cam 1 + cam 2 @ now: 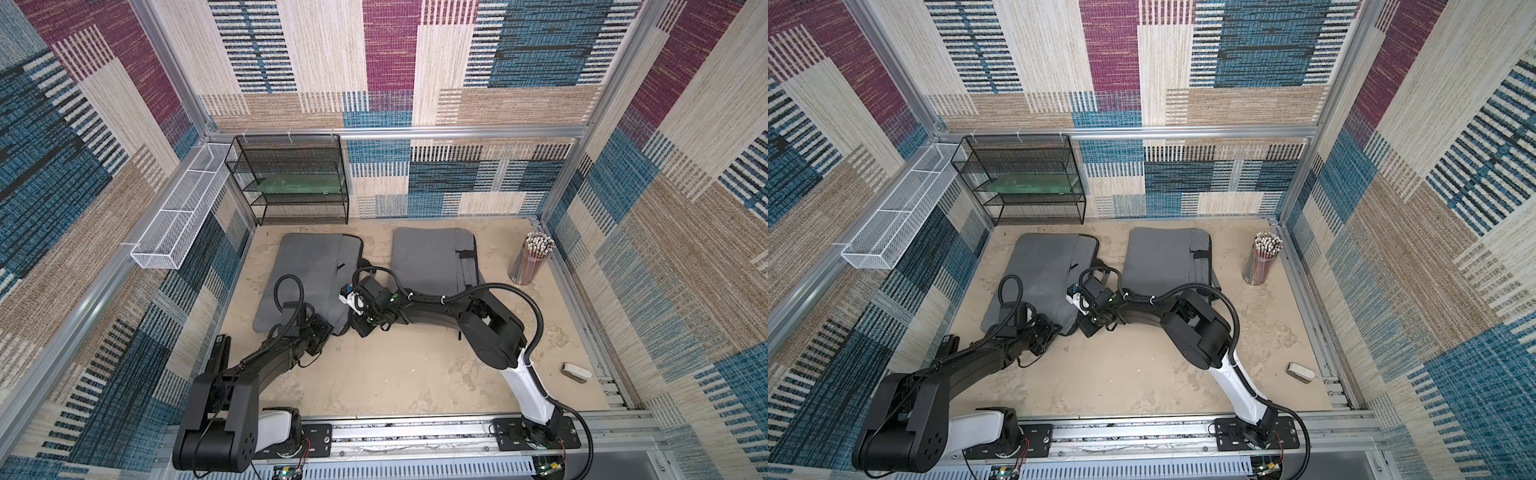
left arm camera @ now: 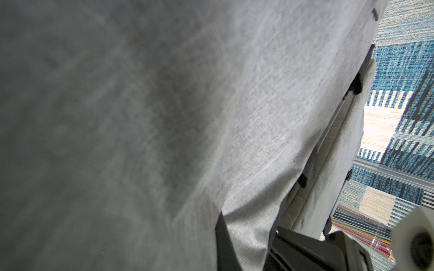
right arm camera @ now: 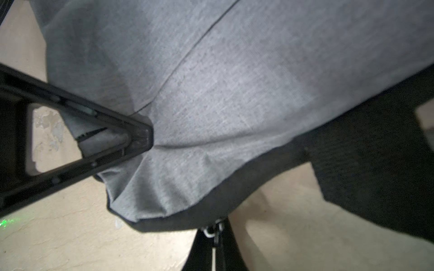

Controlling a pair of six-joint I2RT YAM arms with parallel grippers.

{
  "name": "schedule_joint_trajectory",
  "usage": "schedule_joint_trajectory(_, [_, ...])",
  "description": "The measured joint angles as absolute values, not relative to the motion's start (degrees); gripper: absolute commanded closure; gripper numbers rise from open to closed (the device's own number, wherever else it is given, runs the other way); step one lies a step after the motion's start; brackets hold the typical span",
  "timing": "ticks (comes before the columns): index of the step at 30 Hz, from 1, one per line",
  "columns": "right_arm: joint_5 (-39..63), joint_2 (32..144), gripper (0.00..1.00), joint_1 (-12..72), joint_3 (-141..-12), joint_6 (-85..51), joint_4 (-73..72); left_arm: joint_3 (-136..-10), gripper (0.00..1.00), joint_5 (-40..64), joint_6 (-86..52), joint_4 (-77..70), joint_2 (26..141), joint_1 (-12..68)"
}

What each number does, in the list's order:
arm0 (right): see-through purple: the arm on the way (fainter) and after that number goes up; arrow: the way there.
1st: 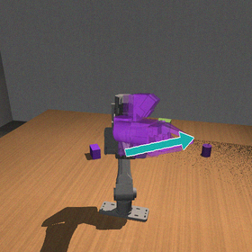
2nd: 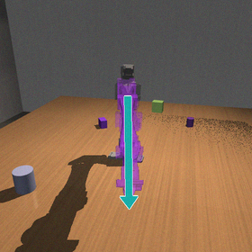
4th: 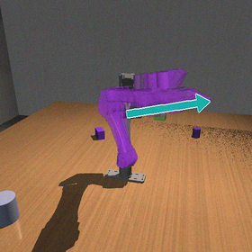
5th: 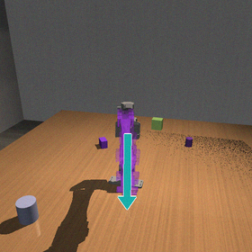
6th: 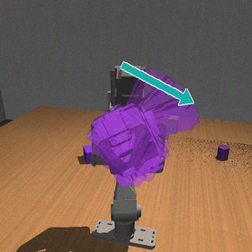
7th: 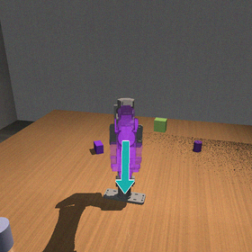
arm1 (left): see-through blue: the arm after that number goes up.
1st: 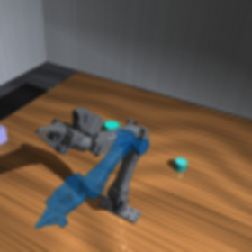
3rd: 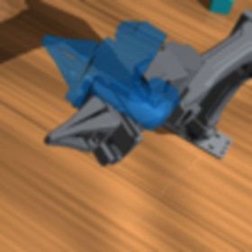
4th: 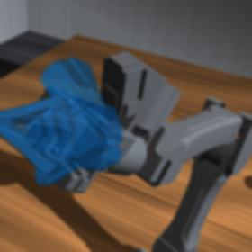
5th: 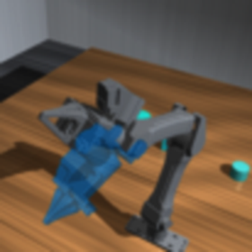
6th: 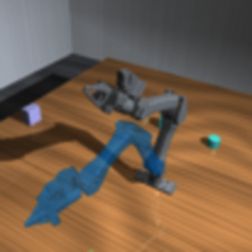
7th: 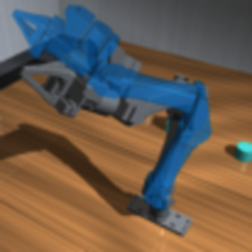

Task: Open the zippered laptop bag and take out the laptop
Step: Unzip the zipper on the zippered laptop bag.

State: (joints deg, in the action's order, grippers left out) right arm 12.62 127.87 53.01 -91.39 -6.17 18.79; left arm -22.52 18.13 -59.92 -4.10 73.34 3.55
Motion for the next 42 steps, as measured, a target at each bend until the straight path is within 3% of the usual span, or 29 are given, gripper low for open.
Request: schedule_joint_trajectory(42, [17.3, 126.0, 1.00, 44.4, -85.9, -10.6, 13.6, -23.1, 1.00, 19.8, -59.6, 1.9, 66.9, 3.9])
